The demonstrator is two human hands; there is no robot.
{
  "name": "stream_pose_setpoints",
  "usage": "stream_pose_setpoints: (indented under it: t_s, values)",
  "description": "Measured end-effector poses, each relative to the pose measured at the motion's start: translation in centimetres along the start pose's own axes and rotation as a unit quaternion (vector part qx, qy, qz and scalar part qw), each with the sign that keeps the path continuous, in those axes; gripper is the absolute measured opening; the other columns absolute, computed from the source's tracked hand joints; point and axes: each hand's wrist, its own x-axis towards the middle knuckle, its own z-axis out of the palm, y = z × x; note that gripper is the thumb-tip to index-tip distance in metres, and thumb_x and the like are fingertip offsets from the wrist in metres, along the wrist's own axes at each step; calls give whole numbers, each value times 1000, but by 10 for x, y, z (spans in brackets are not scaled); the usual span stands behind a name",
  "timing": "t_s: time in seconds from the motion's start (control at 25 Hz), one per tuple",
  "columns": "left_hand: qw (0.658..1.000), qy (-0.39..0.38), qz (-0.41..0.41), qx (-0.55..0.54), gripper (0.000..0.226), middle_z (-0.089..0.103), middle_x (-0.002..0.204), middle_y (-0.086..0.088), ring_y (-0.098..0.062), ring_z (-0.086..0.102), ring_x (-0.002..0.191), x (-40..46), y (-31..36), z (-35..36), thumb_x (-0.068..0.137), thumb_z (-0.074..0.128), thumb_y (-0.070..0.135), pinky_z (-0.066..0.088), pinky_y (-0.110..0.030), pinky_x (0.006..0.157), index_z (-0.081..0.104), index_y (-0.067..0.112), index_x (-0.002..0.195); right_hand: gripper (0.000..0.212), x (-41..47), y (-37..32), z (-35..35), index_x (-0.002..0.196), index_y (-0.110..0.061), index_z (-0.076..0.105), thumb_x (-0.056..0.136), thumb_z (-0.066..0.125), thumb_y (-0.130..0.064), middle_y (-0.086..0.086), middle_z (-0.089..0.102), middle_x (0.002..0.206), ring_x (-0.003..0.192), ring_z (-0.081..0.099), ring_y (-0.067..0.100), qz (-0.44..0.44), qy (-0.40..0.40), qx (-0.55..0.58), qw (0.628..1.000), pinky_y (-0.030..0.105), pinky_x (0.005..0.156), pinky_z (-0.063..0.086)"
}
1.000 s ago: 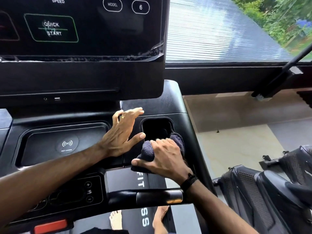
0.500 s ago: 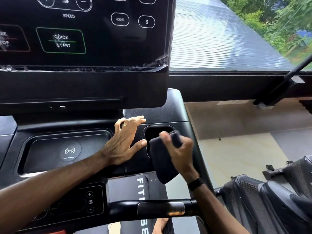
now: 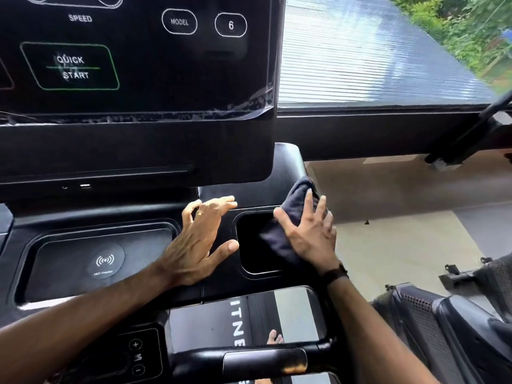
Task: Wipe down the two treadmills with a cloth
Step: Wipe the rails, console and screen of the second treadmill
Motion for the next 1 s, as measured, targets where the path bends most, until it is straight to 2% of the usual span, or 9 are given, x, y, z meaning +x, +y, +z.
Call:
stream_pose_setpoints:
  t_s: [0.16,0.28,0.44,0.56,0.68,0.76,0.88,0.96,1.0]
  values:
    - [1000,-14,-4,13,71,35,155,5,-13,32,144,1,2,0,97,25,64,9,-52,118,34,14,147,97,91,-14,-31,157,-27,19,81,37,-86,19,35,156,138,40,41,96,-36,173,980,49,114,30]
    - [1000,-16,-4,17,71,36,154,5,-12,31,144,2,3,0,97,25,64,9,-52,118,35,14,147,94,132,-54,-31,154,-18,24,85,32,-82,25,38,151,135,41,46,112,-7,119,987,57,108,33]
    - [1000,-19,1,17,68,37,154,6,-12,32,144,-1,3,0,98,26,63,11,-53,117,36,16,146,78,93,-63,-16,158,-33,14,92,30,-71,18,6,164,147,10,47,-106,20,-61,992,66,114,15]
    - [1000,-25,10,16,68,37,154,6,-13,33,143,1,4,0,98,27,63,12,-55,117,36,16,145,79,60,-2,-9,156,-40,19,85,31,-73,5,4,167,152,7,33,-204,15,-26,979,56,120,14]
    - [1000,-19,7,5,69,36,154,5,-14,33,144,1,3,0,97,28,63,12,-55,116,35,14,146,72,81,35,-20,151,-36,33,88,39,-69,11,34,158,141,37,31,-69,-60,148,985,45,113,31]
    - [1000,-11,10,7,71,33,157,3,-15,30,146,3,5,-2,96,31,63,12,-51,117,35,12,146,62,120,14,-24,145,-25,42,95,37,-63,18,52,142,128,50,38,39,-57,210,975,43,106,37]
    - [1000,4,-6,11,74,27,161,-1,-18,26,149,3,4,-1,93,35,61,10,-45,117,35,9,147,74,145,-58,-20,152,-16,27,96,32,-63,26,36,152,134,39,47,80,11,76,994,57,109,31]
    - [1000,13,-10,16,79,23,162,-4,-20,23,150,3,5,0,93,32,64,8,-43,118,32,8,148,78,110,-100,-9,155,-17,20,92,47,-54,26,19,159,142,24,50,-16,74,-34,997,64,112,24]
    - [1000,14,-6,21,80,22,163,-5,-21,21,150,3,7,-1,94,31,66,7,-42,118,31,8,149,76,83,-114,-3,151,-18,30,87,56,-50,24,22,159,144,23,46,-83,64,1,995,61,114,24]
